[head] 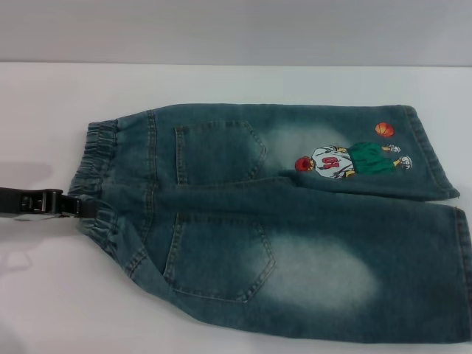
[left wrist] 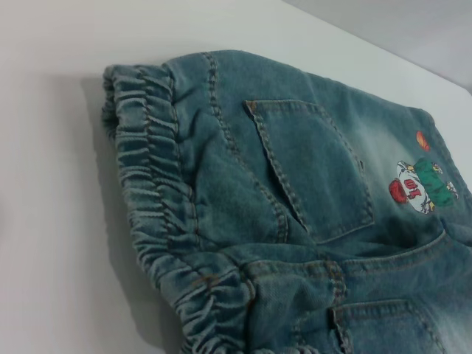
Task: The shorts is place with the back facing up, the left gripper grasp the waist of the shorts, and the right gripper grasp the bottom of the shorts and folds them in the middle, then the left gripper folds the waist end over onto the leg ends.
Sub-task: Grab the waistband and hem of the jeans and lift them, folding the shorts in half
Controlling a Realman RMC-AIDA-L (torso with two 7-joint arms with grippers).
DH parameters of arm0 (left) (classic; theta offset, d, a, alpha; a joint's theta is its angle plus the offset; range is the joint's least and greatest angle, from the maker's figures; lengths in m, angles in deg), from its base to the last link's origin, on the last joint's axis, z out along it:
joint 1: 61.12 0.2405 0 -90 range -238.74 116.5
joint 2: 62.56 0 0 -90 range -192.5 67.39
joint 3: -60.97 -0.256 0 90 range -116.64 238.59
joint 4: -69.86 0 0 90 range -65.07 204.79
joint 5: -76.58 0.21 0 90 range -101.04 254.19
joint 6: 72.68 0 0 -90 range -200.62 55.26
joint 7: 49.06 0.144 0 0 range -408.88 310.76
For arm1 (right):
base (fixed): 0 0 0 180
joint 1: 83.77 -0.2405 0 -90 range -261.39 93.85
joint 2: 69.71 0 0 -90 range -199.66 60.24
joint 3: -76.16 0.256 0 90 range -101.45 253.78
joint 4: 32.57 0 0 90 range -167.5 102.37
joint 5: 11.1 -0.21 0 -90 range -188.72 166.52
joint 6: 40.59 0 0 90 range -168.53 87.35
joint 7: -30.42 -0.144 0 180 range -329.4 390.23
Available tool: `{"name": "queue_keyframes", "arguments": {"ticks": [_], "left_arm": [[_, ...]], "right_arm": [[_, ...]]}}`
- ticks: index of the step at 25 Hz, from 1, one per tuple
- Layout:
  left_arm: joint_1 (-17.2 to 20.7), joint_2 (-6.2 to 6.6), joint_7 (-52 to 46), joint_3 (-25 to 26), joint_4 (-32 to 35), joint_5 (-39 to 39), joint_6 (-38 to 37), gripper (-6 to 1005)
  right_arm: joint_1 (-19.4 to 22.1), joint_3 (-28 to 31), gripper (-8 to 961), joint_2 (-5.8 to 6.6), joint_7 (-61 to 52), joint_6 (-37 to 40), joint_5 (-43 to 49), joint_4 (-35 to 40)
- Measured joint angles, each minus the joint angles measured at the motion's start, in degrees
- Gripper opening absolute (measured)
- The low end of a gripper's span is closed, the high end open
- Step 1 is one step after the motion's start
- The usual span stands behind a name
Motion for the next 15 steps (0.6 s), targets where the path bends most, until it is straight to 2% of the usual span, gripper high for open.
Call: {"name": "queue_keyframes", "arguments": {"ticks": [11, 15], "left_arm": [[0.1, 0.0, 0.5, 0.0, -0.4, 0.1, 0.1, 37], [0.3, -0.07, 0.6, 0.0, -0.4, 0.0, 0.1, 37]], "right_arm": [[-0.9, 0.2, 559, -0.78, -0.1, -0.5, -0.1, 1.6], [-1.2, 0.0, 554, -1.41, -0.2, -0.5, -0.2, 2.0]]}}
